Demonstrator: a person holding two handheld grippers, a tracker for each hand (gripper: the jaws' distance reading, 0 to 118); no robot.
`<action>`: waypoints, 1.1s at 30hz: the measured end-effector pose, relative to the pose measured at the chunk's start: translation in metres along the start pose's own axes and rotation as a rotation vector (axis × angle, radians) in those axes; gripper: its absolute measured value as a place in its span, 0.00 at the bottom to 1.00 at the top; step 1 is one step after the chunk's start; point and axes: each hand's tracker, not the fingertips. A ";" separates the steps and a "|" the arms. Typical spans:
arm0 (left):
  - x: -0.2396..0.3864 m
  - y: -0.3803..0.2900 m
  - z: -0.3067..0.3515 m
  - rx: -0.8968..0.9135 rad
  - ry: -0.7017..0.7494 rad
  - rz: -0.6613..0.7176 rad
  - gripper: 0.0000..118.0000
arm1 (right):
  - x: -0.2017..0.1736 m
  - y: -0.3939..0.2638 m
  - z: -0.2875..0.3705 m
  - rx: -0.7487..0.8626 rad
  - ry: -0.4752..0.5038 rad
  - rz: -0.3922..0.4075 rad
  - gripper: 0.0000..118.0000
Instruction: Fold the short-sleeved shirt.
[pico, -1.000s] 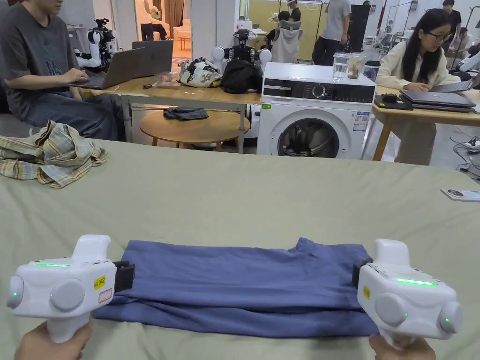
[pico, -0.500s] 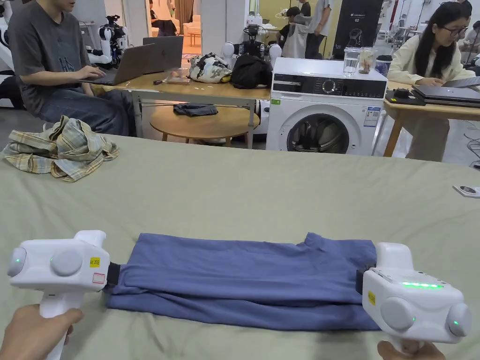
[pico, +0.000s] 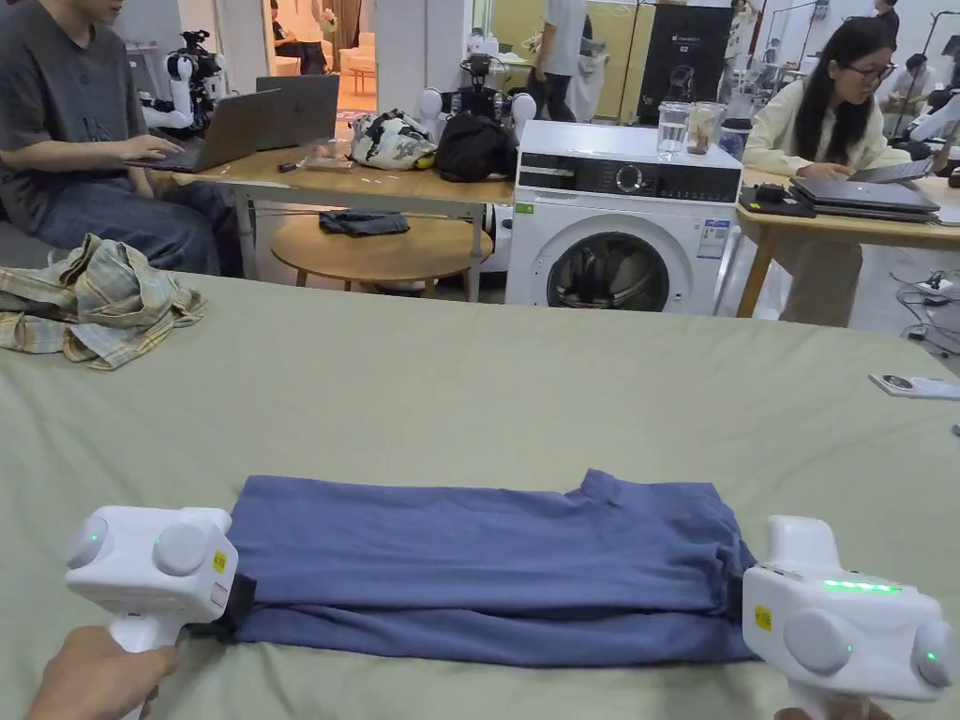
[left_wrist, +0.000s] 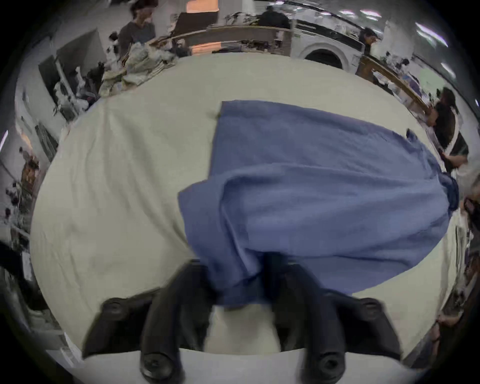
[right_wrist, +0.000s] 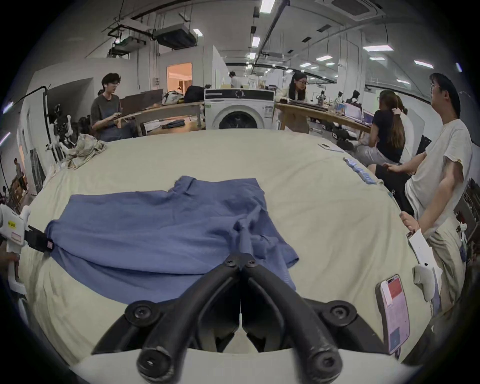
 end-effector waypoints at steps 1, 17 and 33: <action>-0.003 0.002 0.001 0.002 -0.043 0.000 0.16 | 0.006 0.003 -0.004 -0.009 -0.007 0.000 0.00; -0.019 -0.020 0.028 0.070 -0.105 0.049 0.04 | 0.034 -0.010 -0.063 -0.301 0.143 -0.028 0.11; -0.033 -0.040 0.086 0.172 -0.139 0.042 0.04 | 0.031 -0.003 0.032 -0.190 0.093 0.016 0.01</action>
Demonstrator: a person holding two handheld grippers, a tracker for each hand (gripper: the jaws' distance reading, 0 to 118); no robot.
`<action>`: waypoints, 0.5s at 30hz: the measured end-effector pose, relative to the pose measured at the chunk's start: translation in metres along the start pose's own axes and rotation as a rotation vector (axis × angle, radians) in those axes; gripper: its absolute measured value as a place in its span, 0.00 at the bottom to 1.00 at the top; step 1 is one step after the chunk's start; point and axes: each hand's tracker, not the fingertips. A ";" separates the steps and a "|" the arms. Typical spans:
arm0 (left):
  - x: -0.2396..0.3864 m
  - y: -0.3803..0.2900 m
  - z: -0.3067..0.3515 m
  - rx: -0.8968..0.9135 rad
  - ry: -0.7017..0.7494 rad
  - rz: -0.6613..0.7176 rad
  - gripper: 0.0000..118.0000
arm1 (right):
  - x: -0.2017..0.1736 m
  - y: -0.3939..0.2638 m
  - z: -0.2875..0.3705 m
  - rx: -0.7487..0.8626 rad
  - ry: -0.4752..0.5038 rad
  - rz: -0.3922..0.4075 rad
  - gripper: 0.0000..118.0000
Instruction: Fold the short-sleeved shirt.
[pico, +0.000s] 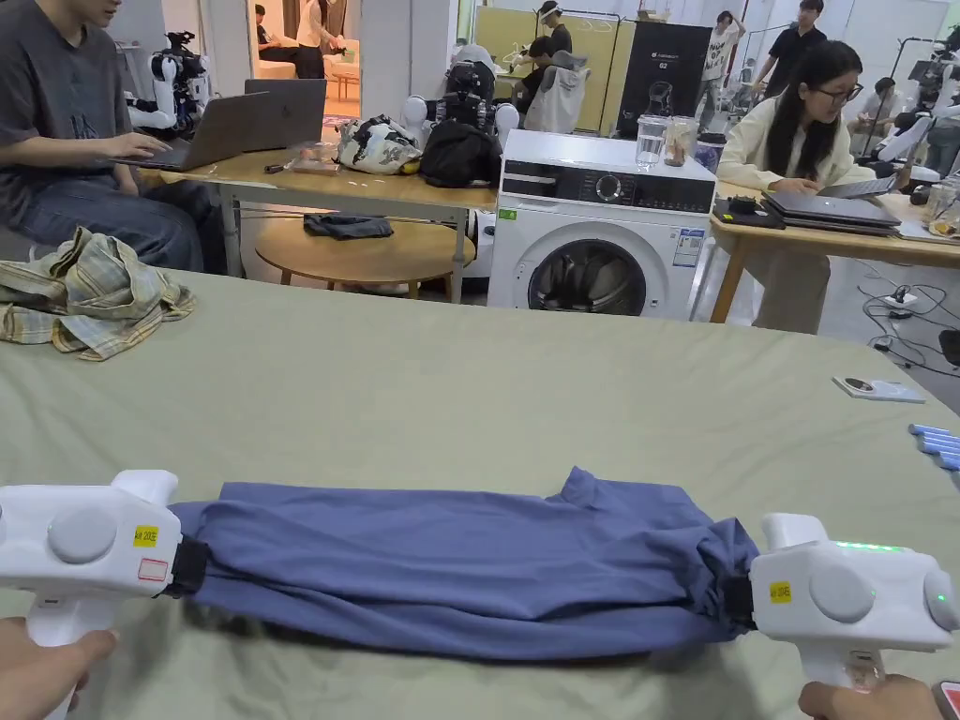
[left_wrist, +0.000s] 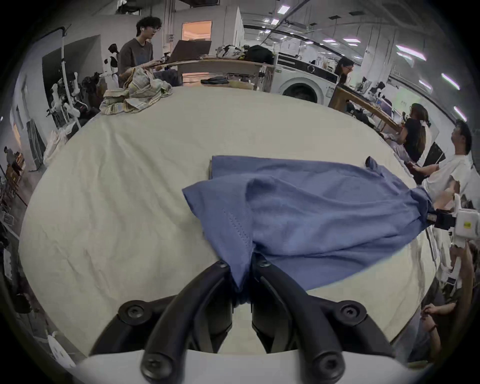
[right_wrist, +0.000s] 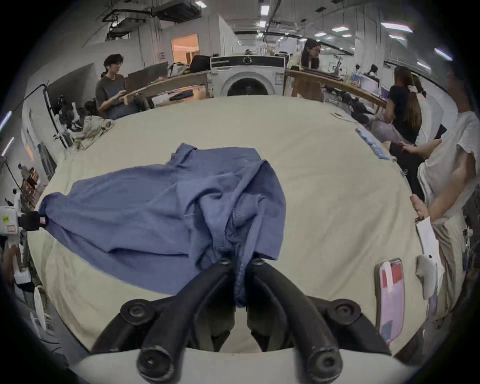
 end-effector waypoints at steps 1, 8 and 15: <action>-0.001 -0.004 0.005 -0.004 0.004 -0.013 0.04 | -0.001 -0.005 0.008 -0.010 -0.006 0.004 0.01; -0.015 -0.055 0.029 -0.075 -0.018 -0.016 0.04 | -0.008 -0.064 0.041 -0.078 -0.012 0.000 0.01; -0.017 -0.091 -0.001 -0.141 -0.001 -0.004 0.04 | -0.014 -0.103 0.010 -0.149 -0.066 0.040 0.02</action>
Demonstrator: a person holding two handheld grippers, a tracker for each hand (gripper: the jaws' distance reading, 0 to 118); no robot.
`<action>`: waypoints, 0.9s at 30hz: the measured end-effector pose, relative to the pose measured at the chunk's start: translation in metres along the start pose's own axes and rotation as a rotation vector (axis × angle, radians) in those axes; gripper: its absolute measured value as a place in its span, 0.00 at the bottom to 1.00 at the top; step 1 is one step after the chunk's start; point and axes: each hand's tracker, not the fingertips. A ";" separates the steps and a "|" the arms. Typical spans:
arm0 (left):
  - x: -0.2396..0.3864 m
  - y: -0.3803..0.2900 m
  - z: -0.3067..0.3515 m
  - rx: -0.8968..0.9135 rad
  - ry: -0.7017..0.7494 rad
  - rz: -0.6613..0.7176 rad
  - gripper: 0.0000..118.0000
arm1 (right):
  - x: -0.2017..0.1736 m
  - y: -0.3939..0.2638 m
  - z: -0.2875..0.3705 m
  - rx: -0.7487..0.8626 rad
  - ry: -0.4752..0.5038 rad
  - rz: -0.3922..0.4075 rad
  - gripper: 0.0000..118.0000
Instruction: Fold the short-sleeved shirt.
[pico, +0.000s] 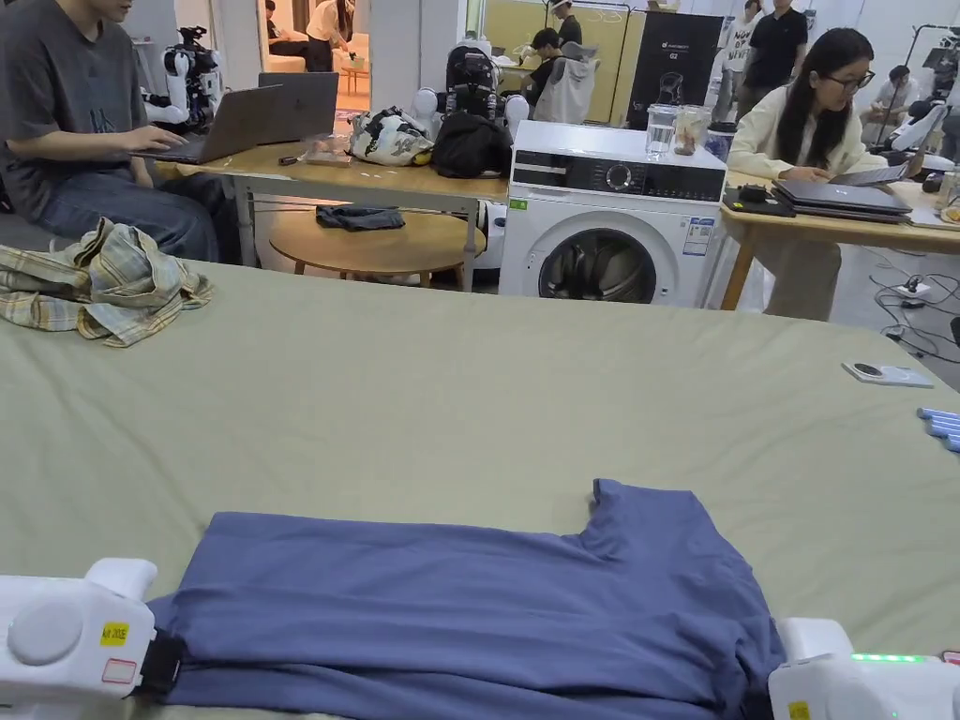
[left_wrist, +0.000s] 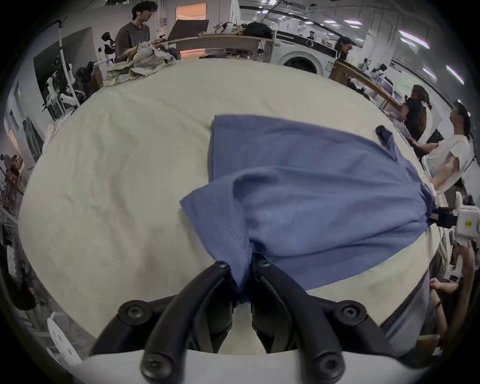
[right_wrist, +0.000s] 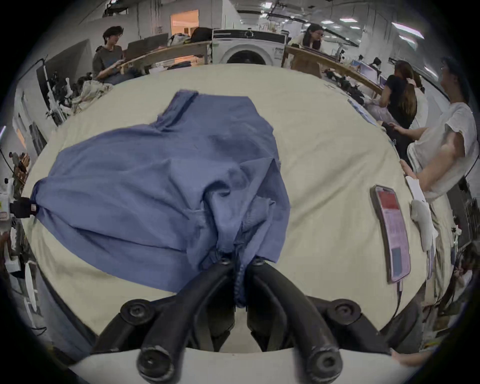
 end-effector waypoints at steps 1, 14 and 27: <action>0.001 0.000 -0.005 0.003 0.004 0.000 0.04 | -0.001 0.000 -0.002 0.004 -0.004 -0.002 0.02; 0.007 0.028 0.039 0.136 0.045 0.015 0.33 | -0.008 0.045 0.052 0.185 -0.098 -0.016 0.49; 0.042 0.062 0.039 0.483 0.126 -0.053 0.00 | -0.061 0.095 0.033 0.449 -0.024 -0.071 0.00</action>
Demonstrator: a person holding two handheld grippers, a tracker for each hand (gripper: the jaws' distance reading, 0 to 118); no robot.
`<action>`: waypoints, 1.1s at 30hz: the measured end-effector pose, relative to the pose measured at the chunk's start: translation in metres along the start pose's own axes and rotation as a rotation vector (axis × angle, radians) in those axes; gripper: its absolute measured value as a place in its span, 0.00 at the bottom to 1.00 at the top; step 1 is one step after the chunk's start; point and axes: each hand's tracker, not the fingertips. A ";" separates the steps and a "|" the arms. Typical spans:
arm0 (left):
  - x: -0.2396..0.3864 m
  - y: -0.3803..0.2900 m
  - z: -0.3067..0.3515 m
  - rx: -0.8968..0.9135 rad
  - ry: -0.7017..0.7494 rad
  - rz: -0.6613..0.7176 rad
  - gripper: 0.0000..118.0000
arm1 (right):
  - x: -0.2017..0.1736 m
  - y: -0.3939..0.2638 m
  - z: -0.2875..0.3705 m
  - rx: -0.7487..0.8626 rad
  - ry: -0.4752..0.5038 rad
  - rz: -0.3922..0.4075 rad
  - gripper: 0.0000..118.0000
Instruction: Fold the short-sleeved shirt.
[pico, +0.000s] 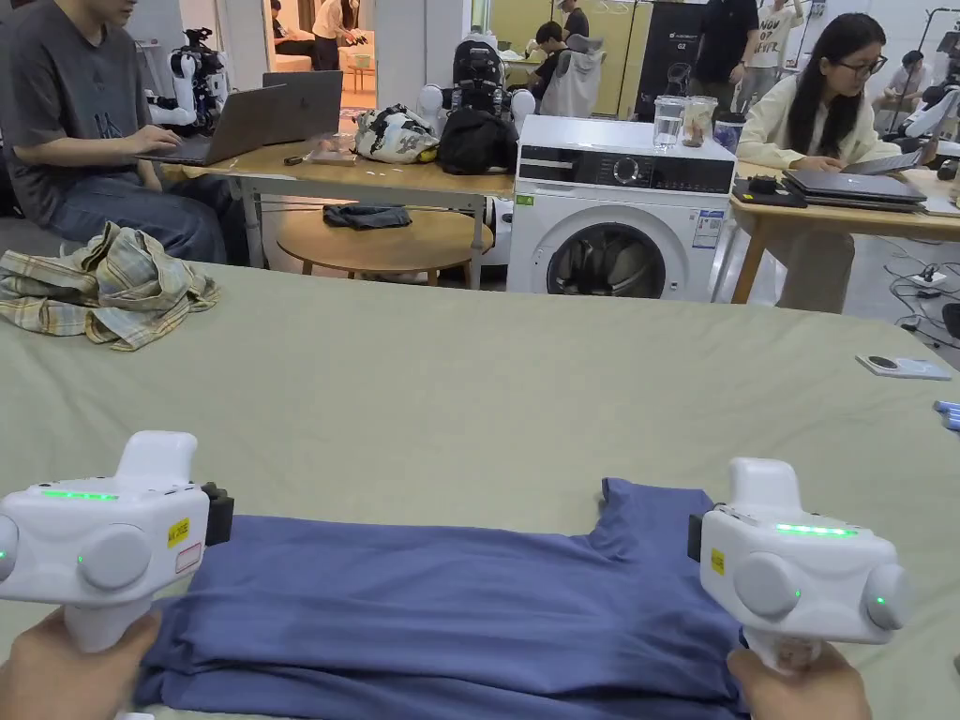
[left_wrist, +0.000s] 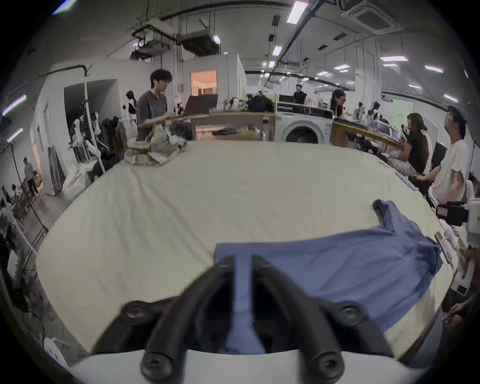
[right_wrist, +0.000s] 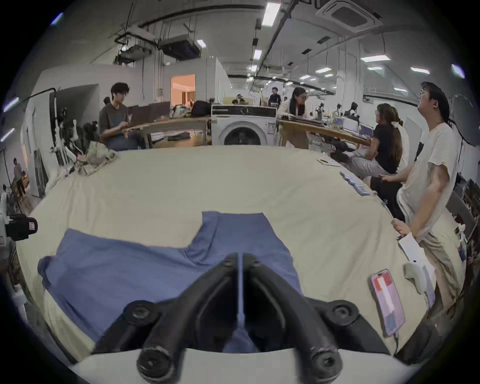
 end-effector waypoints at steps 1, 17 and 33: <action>0.003 0.001 -0.002 0.014 0.043 -0.006 0.00 | 0.000 0.000 -0.004 0.009 0.006 -0.007 0.00; -0.049 0.058 -0.134 -0.395 -0.078 0.124 0.03 | -0.011 0.025 -0.030 0.029 0.086 0.019 0.00; -0.009 0.038 -0.168 -0.492 -0.029 -0.070 0.00 | 0.024 0.020 -0.077 -0.130 0.033 -0.020 0.00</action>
